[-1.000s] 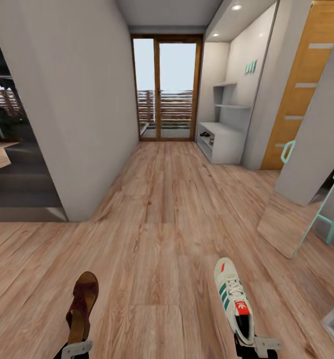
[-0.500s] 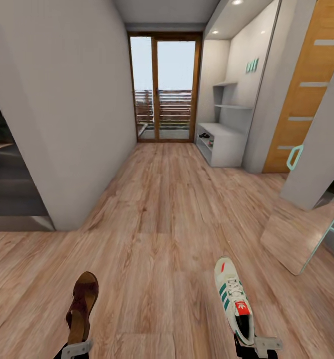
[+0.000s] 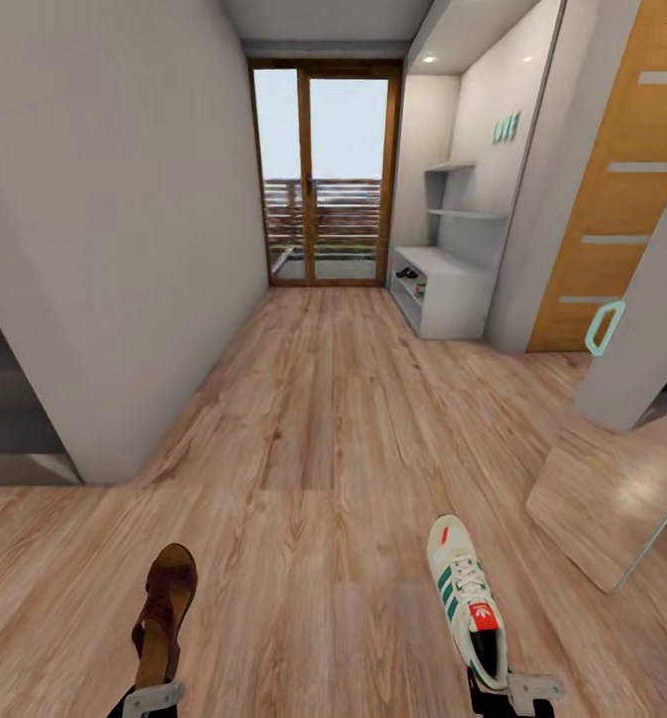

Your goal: Pick up the two gym shoes and the two sandals from the corridor floor and place them onto the hallstand (shoe rack) in the corridor, making sure they are on the rack and not on the floor. Arrange them so the two gym shoes are next to each other and the two sandals are next to each other.

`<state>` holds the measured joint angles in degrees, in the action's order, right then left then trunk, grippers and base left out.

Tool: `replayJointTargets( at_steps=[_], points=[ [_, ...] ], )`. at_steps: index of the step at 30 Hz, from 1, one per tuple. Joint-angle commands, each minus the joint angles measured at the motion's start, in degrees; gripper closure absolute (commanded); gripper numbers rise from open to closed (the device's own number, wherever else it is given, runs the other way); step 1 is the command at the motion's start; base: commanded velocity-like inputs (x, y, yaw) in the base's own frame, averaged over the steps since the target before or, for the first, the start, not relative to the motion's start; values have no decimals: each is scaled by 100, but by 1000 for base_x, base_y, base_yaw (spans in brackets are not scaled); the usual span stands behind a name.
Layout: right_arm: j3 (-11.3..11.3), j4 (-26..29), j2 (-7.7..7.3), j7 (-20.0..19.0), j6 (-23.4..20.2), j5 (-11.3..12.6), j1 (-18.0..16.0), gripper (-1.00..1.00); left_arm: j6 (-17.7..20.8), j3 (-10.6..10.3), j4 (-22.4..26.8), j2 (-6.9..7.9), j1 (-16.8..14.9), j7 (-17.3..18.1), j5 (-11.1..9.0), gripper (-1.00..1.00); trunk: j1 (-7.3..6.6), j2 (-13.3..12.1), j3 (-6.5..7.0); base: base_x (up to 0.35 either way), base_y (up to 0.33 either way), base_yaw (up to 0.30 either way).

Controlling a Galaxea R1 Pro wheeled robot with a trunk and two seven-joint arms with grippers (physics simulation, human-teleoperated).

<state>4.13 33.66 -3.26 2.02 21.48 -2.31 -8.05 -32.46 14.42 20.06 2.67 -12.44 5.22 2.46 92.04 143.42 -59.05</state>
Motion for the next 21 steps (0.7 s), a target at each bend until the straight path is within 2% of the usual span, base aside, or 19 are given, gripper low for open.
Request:
replayJointTargets(
  at_steps=[1, 21],
  points=[
    [0, -4, 0, 26, 15, -24, -3, 100, -15, 52, -2, -2, -4, 49, 44, 100, 2, 2, -5, 338, -118, 0],
    [0, -1, 0, 26, 17, -23, -3, 100, -15, 44, 3, -4, -4, 49, 47, 100, 2, 2, -5, 338, -118, 0]
  ],
)
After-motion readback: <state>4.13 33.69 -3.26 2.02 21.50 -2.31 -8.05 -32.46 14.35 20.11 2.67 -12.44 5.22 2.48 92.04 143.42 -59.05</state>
